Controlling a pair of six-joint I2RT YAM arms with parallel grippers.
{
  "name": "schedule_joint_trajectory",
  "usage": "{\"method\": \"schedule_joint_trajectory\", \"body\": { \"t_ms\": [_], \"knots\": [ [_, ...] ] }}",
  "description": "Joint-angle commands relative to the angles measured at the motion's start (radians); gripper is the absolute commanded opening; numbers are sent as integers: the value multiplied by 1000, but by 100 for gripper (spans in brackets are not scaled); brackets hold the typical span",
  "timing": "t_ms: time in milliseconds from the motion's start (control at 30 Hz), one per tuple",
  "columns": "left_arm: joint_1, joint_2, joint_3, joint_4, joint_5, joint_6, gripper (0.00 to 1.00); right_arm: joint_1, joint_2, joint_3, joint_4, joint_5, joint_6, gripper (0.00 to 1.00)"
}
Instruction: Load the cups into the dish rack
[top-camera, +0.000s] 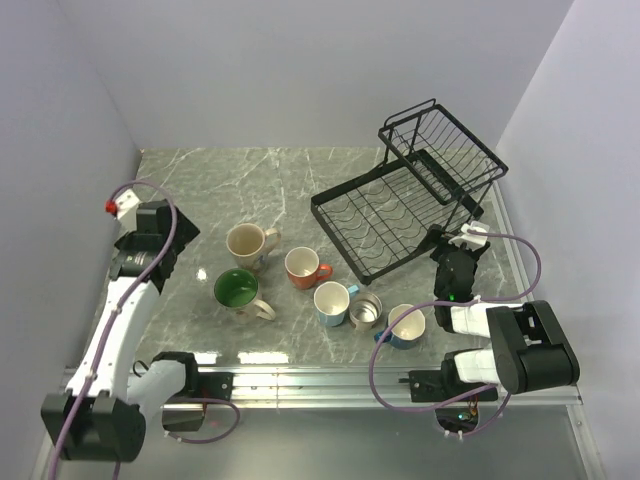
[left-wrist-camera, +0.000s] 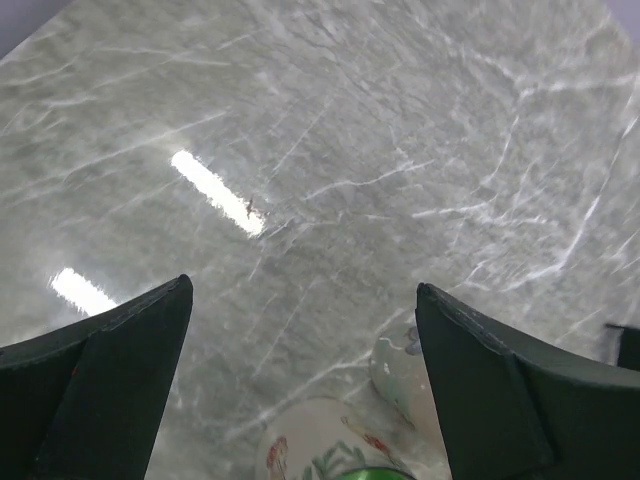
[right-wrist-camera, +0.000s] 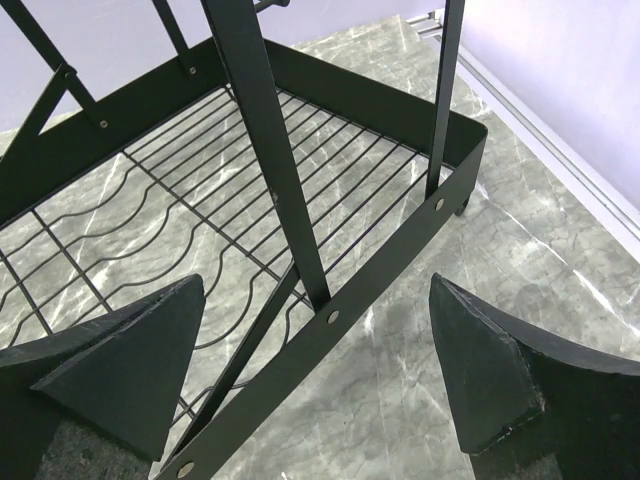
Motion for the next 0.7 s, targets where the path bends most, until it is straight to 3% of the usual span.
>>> {"method": "schedule_joint_trajectory", "body": {
  "t_ms": [0,200,300,667],
  "knots": [
    [0,-56,58,-189,-79,-131,99,-4,-8,18,54,3,-12,100],
    [-45,-102,57,-260,-19,-70,99,-6,-8,18,53,3,-12,100],
    [-45,-97,72,-271,105,-18,95,-6,-8,24,46,0,-12,100],
    [-63,-65,247,-571,114,-21,92,-4,-6,24,46,-2,-12,100]
  ]
}}
